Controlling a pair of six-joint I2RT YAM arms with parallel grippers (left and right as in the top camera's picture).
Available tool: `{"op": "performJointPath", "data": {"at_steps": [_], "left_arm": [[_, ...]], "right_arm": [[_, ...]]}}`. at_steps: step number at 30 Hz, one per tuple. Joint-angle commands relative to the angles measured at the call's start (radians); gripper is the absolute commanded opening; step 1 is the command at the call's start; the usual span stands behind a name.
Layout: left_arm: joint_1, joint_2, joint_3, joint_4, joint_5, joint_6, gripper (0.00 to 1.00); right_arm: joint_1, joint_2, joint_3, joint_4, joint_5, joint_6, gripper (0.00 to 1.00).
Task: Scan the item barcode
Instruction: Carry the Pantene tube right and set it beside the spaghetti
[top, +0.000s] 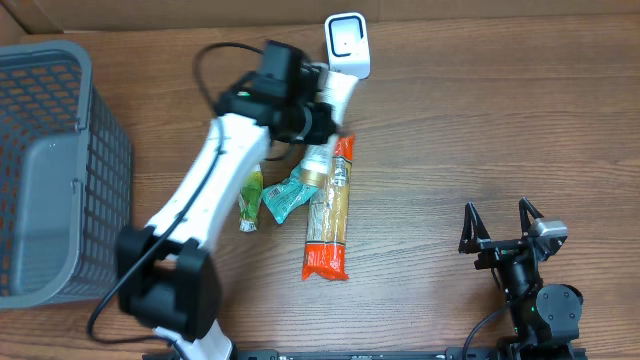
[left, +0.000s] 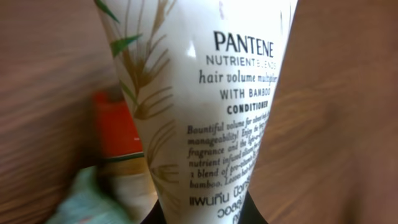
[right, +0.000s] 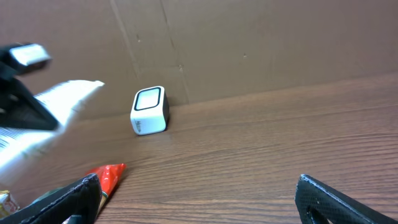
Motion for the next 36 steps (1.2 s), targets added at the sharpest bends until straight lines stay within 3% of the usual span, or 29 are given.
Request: {"op": "performJointPath", "data": {"at_steps": [1, 8, 12, 13, 14, 17, 19, 25, 29, 36], "left_arm": [[-0.074, 0.049, 0.014, 0.045, 0.119, -0.123, 0.04], [-0.204, 0.206, 0.014, 0.058, 0.114, -0.337, 0.04], [-0.227, 0.238, 0.014, 0.049, 0.111, -0.357, 0.04], [-0.23, 0.238, 0.014, 0.052, 0.105, -0.343, 0.08], [-0.232, 0.238, 0.014, 0.057, 0.097, -0.329, 0.18], [-0.232, 0.236, 0.014, 0.06, 0.08, -0.32, 0.57], [-0.231, 0.236, 0.014, 0.056, 0.08, -0.313, 0.7], [-0.224, 0.172, 0.018, 0.051, 0.064, -0.257, 0.72], [-0.168, 0.025, 0.027, 0.01, -0.037, -0.214, 0.73], [0.06, -0.326, 0.027, -0.218, -0.239, -0.115, 0.76]], "right_arm": [[0.006, -0.007, -0.009, 0.006, 0.01, -0.001, 1.0], [0.006, -0.007, -0.009, 0.006, 0.01, -0.001, 1.0], [0.006, -0.007, -0.009, 0.006, 0.01, -0.001, 1.0], [0.006, -0.007, -0.009, 0.006, 0.01, -0.001, 1.0], [0.006, -0.007, -0.009, 0.006, 0.01, -0.001, 1.0], [0.006, -0.007, -0.009, 0.006, 0.01, -0.001, 1.0], [0.006, -0.007, -0.009, 0.006, 0.01, -0.001, 1.0], [0.006, -0.007, -0.009, 0.006, 0.01, -0.001, 1.0], [0.006, -0.007, -0.009, 0.006, 0.01, -0.001, 1.0], [0.006, -0.007, -0.009, 0.006, 0.01, -0.001, 1.0]]}}
